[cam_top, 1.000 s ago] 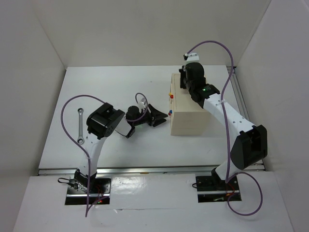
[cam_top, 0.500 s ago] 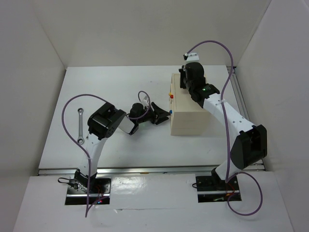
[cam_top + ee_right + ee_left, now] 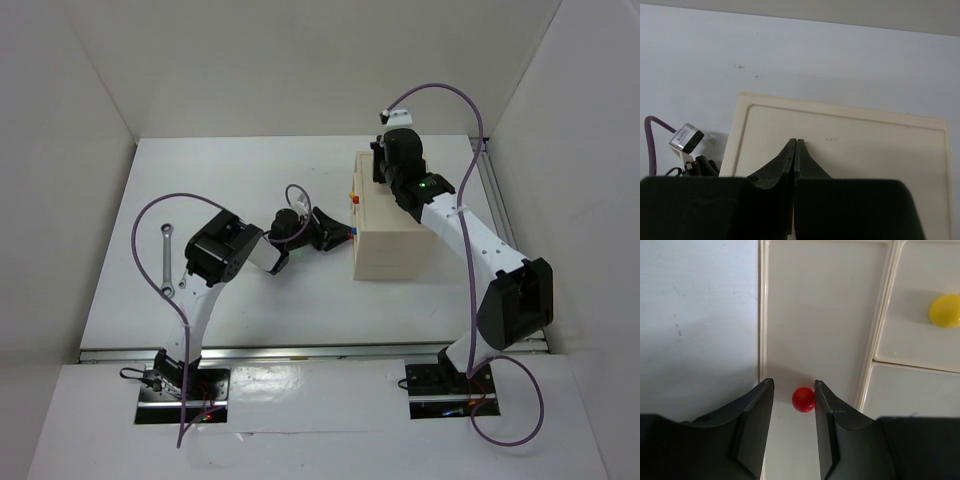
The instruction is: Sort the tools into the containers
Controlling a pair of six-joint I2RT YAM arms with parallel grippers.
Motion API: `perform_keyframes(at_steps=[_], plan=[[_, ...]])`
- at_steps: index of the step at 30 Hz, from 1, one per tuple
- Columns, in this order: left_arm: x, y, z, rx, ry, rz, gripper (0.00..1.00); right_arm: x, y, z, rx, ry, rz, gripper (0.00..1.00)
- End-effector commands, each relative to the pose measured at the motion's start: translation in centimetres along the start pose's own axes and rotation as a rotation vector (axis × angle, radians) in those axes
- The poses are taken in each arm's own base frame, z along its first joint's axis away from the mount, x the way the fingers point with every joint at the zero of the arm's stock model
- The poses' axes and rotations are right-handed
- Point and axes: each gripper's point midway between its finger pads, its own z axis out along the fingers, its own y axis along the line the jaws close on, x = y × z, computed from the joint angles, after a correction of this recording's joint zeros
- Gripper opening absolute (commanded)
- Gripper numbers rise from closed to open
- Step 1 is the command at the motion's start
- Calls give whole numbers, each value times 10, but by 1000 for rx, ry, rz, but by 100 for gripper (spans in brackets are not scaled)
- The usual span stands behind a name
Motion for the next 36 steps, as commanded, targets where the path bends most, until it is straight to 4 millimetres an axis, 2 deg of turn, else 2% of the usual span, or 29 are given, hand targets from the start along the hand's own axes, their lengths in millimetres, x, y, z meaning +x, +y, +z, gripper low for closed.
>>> perform_keyframes(at_steps=[1,4,5,6,7,9,11,15,18,21,29,36], plan=[[23,-23,11,93,62,23,50,122,-3,-6,2,407,-121,0],[34,-20,7,96,83,12,50,122,-3,-6,2,407,-121,0],[33,-28,6,126,81,10,50,122,-3,-6,2,407,-121,0],[34,-24,5,126,82,-2,51,122,-3,-6,2,407,-121,0],[36,-29,4,144,92,-4,51,126,-3,-4,4,416,-124,0],[39,-23,3,153,106,-34,51,126,-3,-4,4,416,-124,0],[46,-33,2,196,136,-34,53,126,-3,-4,4,416,-124,0],[57,-32,5,182,155,-34,53,126,-3,-4,4,416,-124,0],[58,-30,4,170,155,-30,53,126,-3,-4,4,416,-124,0],[59,-32,2,169,156,-41,47,126,-3,-4,4,416,-124,0],[66,-32,-4,132,154,-28,47,122,-3,-6,2,407,-121,0],[66,-25,6,127,155,-31,47,119,-3,-7,1,398,-118,0]])
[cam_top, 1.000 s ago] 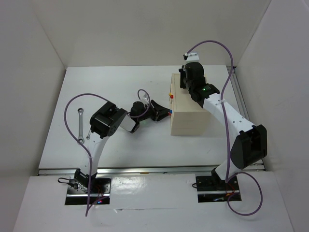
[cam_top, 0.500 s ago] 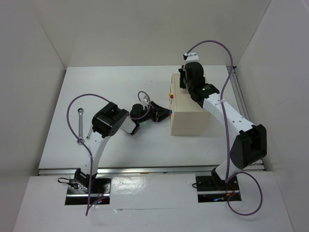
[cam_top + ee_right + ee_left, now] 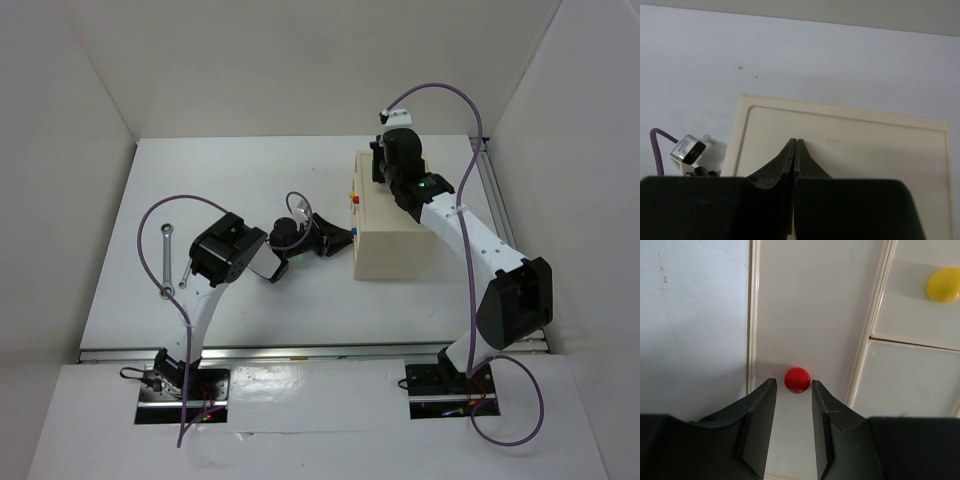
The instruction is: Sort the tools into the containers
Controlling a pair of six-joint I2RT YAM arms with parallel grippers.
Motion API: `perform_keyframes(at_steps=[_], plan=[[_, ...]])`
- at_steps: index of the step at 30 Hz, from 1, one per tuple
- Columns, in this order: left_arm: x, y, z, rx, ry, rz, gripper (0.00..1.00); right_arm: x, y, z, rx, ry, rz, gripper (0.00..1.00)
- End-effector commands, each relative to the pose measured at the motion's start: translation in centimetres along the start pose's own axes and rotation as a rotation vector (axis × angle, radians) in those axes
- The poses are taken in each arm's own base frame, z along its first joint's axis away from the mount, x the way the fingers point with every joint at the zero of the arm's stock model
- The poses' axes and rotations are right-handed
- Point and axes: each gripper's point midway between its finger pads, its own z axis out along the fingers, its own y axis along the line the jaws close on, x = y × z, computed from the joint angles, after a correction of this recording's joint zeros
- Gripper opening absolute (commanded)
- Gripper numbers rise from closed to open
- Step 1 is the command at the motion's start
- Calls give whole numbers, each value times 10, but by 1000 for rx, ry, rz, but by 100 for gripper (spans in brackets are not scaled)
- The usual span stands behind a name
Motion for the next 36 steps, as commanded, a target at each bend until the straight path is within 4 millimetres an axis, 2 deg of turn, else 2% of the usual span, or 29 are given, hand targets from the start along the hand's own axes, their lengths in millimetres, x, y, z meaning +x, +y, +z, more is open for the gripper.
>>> perform_keyframes(at_steps=[1,3,4,7,12,13,15,16,20,24,26,27,29,30,32,33,36], plan=[[49,-13,18,47,136,60,47,119,-4,-8,-1,399,-118,0],[48,-11,20,47,136,60,47,119,-4,-8,-1,399,-118,0],[47,-15,22,60,136,66,45,119,-4,-8,-1,399,-118,0],[46,-12,23,46,136,59,37,119,-4,-8,-1,399,-118,0],[45,-14,26,44,136,70,32,122,-4,-7,0,408,-121,0],[46,-17,26,53,145,66,23,122,-4,-7,0,408,-121,0],[52,-20,26,64,155,62,12,122,-4,-7,0,408,-121,0],[53,-20,26,64,166,62,0,122,-4,-7,0,408,-121,0],[56,-31,20,114,163,89,0,126,-4,-5,1,417,-123,0],[24,-39,0,136,84,130,0,126,-4,-5,1,417,-123,0],[11,-31,-12,110,44,128,0,126,-4,-5,1,417,-123,0],[-3,-34,-19,122,12,151,0,126,-4,-5,1,417,-123,0],[-16,-39,-31,127,-16,176,0,124,-3,-4,0,408,-121,0],[-28,-31,-45,105,-51,173,0,124,-3,-4,0,408,-121,0],[-40,-36,-59,101,-89,195,0,124,-3,-4,0,408,-121,0],[-50,-31,-73,89,-111,187,0,124,-3,-4,0,408,-121,0],[-61,-31,-93,79,-133,202,0,124,-1,-4,-9,410,-119,0]])
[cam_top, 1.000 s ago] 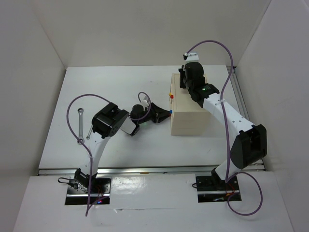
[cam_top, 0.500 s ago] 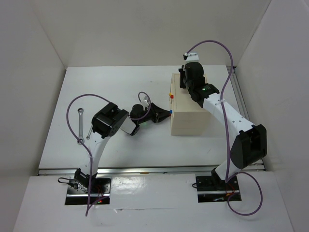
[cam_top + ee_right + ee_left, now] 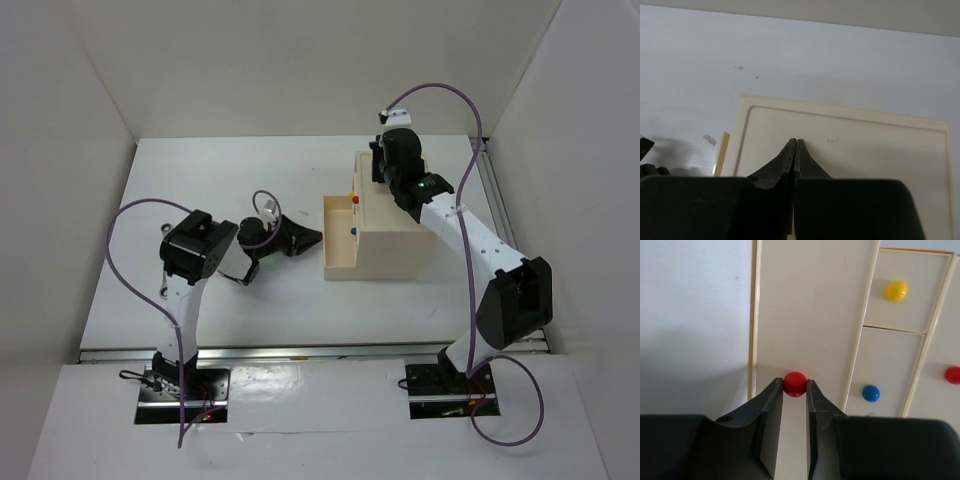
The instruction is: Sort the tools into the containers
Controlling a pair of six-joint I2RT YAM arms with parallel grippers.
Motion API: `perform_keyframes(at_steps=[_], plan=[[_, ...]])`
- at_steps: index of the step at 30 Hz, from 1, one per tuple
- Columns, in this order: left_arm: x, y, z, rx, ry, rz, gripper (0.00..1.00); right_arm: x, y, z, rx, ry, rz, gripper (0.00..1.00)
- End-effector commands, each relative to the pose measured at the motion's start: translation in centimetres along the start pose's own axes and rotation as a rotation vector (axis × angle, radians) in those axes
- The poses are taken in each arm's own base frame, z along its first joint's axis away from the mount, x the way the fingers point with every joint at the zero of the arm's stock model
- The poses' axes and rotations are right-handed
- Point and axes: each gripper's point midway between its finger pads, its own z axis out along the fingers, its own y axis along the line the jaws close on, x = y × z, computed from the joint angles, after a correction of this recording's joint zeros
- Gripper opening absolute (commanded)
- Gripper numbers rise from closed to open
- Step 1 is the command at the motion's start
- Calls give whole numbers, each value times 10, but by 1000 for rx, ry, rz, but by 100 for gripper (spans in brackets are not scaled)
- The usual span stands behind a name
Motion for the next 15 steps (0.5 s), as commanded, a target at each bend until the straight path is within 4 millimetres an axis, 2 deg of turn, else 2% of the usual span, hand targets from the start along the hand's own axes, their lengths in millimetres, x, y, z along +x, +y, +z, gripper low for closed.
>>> perform_keyframes(at_steps=[1,2,5,10,13,15], plan=[[-31,-30,-31,124,-68,164,0,124,-2,-5,-9,410,-118,0],[-36,-35,-35,133,-74,171,0,124,-2,-5,-9,410,-118,0],[-47,-32,-51,127,-108,165,0,124,-2,-5,-9,410,-118,0],[-54,-23,-73,111,-139,152,0,127,-2,-3,-7,418,-121,0],[-61,-25,-80,122,-136,151,0,127,-2,-3,-7,418,-121,0],[-63,-35,-86,130,-140,175,0,129,-3,-4,-6,427,-123,0]])
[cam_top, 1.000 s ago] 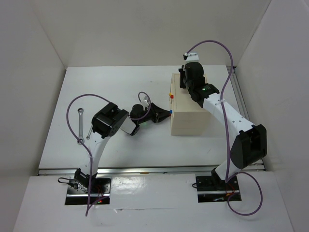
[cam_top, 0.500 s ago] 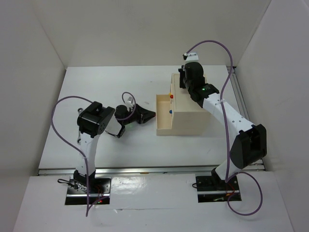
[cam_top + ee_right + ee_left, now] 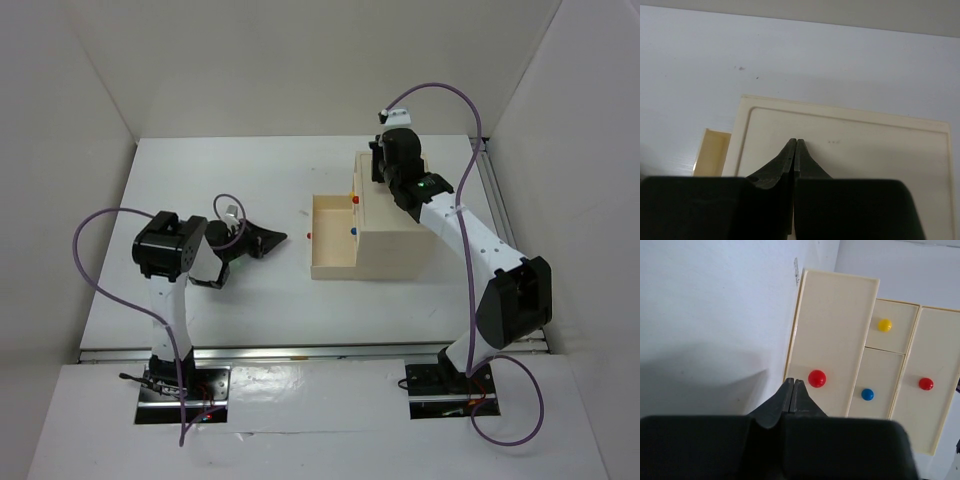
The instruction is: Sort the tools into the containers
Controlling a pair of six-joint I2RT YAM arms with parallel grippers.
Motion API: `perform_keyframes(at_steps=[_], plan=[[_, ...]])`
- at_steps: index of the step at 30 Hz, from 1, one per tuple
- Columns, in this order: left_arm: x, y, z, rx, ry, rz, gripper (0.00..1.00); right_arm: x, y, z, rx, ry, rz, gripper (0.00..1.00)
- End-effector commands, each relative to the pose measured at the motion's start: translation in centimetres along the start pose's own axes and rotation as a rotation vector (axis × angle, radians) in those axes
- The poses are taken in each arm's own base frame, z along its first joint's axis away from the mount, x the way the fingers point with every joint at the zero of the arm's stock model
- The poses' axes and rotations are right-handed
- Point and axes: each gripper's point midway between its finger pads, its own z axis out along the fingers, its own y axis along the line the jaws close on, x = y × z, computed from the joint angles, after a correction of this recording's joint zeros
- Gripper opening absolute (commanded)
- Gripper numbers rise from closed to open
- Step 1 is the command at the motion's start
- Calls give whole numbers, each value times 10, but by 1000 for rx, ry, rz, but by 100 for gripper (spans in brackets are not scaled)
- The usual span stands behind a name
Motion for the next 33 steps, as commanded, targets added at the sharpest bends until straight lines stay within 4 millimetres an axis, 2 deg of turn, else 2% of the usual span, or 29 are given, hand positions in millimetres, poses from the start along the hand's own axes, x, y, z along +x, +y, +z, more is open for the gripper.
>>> perform_keyframes(at_steps=[1,3,5,7,8,9,11,12,13,15,16,17,19,20,21,23,25,30,31,33], plan=[[-5,-64,-14,208,-16,205,14,129,-3,-6,-5,428,-123,0],[-4,-71,-20,199,-11,280,40,129,-3,-6,-5,428,-123,0],[-7,-97,-22,185,-6,365,63,129,-3,-6,-5,428,-123,0],[-14,-106,-23,124,-29,493,74,125,-3,-5,-8,420,-129,0],[-23,-120,-28,44,-66,505,80,128,-3,-3,-7,428,-132,0],[-25,-122,-31,-20,-83,536,88,129,1,-4,-15,428,-137,0],[-32,-123,-41,-152,-121,616,90,129,-1,-4,-6,426,-139,0],[-41,-122,-59,-282,-189,594,93,129,-1,-4,-6,426,-139,0],[-61,-128,-71,-364,-286,642,96,128,0,-3,-5,433,-141,0],[-70,-133,-88,-483,-332,681,97,128,0,-3,-5,433,-141,0],[-68,-114,-102,-614,-289,675,97,125,2,-5,-18,427,-136,0],[-82,-132,-110,-696,-330,776,97,121,2,-5,-19,418,-134,0],[-85,-125,-123,-836,-274,871,97,120,3,-8,-30,418,-131,0],[-83,-104,-141,-974,-174,914,98,120,3,-8,-30,418,-131,0],[-91,-110,-150,-1036,-181,952,98,120,5,-8,-40,420,-129,0],[-89,-101,-161,-1101,-95,1018,100,117,7,-10,-53,414,-124,0],[-87,-82,-176,-1154,-6,981,100,118,10,-11,-65,416,-112,0],[-95,-48,-184,-1154,-25,856,100,117,18,-8,-101,402,-91,0],[-98,-39,-185,-1165,-14,823,100,122,17,-8,-100,408,-92,0],[-111,-33,-191,-1192,-61,814,100,123,17,-9,-101,404,-91,0]])
